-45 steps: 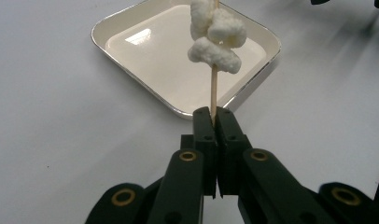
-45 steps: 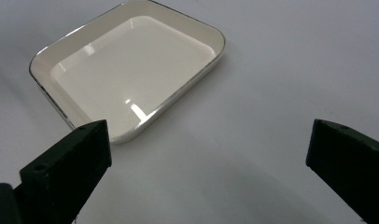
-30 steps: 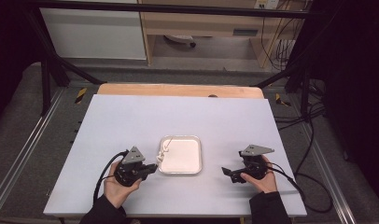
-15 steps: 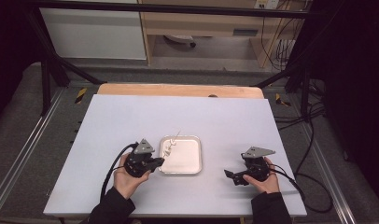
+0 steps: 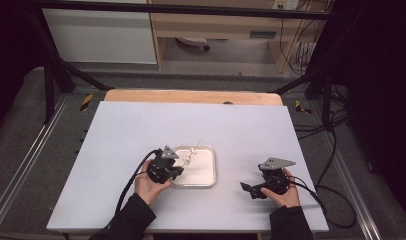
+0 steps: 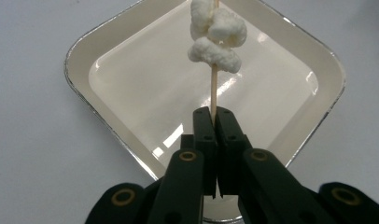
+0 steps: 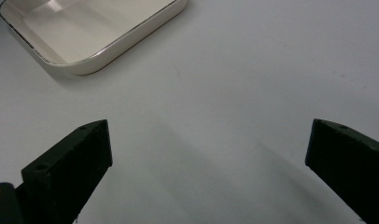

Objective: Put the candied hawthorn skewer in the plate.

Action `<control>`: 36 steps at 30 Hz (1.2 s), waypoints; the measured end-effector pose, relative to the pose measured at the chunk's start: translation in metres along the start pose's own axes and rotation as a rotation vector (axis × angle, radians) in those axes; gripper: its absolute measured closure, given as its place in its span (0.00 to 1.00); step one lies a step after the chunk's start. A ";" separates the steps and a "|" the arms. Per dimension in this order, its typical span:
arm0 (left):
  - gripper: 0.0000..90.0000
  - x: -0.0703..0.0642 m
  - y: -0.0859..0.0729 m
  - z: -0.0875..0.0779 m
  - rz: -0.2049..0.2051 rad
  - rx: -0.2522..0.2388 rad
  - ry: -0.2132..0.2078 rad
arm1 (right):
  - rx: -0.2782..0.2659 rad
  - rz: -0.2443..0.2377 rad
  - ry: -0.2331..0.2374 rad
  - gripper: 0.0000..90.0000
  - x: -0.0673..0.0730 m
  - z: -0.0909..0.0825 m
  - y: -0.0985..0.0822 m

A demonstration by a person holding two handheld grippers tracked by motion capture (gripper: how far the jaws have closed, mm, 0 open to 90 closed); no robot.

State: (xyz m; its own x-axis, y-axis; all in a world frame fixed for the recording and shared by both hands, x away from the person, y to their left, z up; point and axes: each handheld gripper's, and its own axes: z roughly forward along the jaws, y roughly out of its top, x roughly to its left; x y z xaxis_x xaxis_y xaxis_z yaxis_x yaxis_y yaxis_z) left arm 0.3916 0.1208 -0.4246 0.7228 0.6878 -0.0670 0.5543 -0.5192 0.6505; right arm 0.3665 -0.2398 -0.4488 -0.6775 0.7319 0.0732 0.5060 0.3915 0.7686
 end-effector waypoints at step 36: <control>0.71 -0.005 0.001 -0.007 0.073 0.021 0.021 | -0.002 0.013 0.003 0.01 0.000 -0.002 0.000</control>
State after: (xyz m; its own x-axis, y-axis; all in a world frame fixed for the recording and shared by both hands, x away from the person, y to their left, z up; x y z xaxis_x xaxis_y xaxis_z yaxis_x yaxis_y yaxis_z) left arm 0.3854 0.1206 -0.4181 0.7532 0.6578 -0.0040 0.5090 -0.5789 0.6370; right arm 0.3659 -0.2408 -0.4473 -0.6726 0.7351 0.0848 0.5134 0.3810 0.7689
